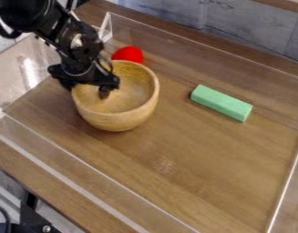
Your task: Remove the green stick from the brown bowl and put it on the table
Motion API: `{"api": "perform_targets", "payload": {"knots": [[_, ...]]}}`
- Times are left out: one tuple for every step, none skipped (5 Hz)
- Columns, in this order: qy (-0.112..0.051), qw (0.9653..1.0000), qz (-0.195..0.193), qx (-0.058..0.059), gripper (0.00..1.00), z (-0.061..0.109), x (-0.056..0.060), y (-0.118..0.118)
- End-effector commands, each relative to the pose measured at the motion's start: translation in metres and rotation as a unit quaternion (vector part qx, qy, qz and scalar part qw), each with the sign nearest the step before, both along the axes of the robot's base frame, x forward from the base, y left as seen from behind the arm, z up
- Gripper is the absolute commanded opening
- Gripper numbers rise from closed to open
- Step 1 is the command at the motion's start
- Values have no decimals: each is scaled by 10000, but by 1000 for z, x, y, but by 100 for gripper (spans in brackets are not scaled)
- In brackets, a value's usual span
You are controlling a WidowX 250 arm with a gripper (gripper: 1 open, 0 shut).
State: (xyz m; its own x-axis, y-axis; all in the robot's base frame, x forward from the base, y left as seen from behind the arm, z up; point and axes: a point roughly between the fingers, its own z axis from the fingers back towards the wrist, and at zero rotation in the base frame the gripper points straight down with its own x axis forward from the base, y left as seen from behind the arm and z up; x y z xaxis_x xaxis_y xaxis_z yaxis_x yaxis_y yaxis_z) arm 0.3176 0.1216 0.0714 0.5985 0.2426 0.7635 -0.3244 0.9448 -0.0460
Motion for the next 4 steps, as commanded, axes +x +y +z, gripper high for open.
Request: {"api": "perform_targets", "payload": {"knots": [[-151, 9996, -213, 116, 0, 23, 1, -5], [-131, 9997, -162, 122, 0, 15, 2, 0], [-114, 9998, -113, 119, 0, 6, 3, 5], [-104, 9998, -130, 118, 0, 5, 0, 9]]}}
